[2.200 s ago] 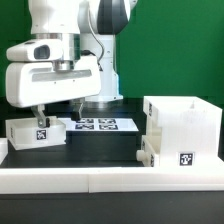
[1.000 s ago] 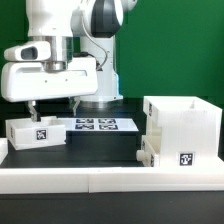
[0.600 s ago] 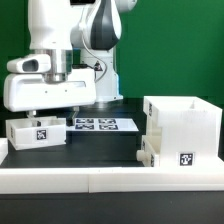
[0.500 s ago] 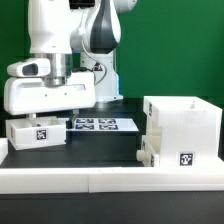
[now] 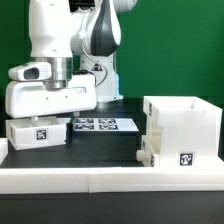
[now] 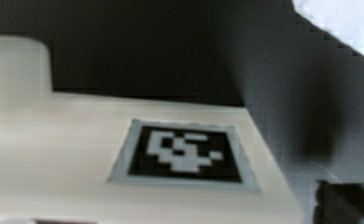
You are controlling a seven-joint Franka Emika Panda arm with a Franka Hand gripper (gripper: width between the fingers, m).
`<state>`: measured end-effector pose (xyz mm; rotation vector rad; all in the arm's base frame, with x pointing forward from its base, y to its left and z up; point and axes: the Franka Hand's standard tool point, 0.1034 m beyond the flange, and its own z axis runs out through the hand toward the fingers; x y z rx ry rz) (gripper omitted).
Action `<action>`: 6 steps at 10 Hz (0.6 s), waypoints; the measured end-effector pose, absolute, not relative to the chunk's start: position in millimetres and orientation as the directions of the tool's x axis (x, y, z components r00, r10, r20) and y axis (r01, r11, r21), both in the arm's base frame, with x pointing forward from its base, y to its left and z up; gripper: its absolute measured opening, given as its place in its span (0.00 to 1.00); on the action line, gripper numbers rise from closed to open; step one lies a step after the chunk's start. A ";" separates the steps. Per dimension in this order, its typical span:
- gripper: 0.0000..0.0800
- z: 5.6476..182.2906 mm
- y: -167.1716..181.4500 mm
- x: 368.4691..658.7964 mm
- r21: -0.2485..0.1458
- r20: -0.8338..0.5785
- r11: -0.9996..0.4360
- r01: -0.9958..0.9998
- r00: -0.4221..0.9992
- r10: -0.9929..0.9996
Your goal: Assemble drawer
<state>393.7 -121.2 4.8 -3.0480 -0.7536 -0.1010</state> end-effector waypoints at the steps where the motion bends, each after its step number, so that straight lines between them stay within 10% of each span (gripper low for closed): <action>1: 0.58 4.8 -121.1 393.7 0.015 0.062 -0.885 0.466 0.883 0.466; 3: 0.18 4.8 -120.3 394.0 0.015 0.062 -0.883 0.468 0.881 0.468; 6: 0.05 4.7 -121.9 393.8 0.014 0.061 -0.884 0.467 0.882 0.467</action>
Offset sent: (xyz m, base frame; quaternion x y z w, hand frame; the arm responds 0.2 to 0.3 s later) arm -0.0020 -0.0016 -0.0031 -0.0035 -0.0007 -0.0017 1.0000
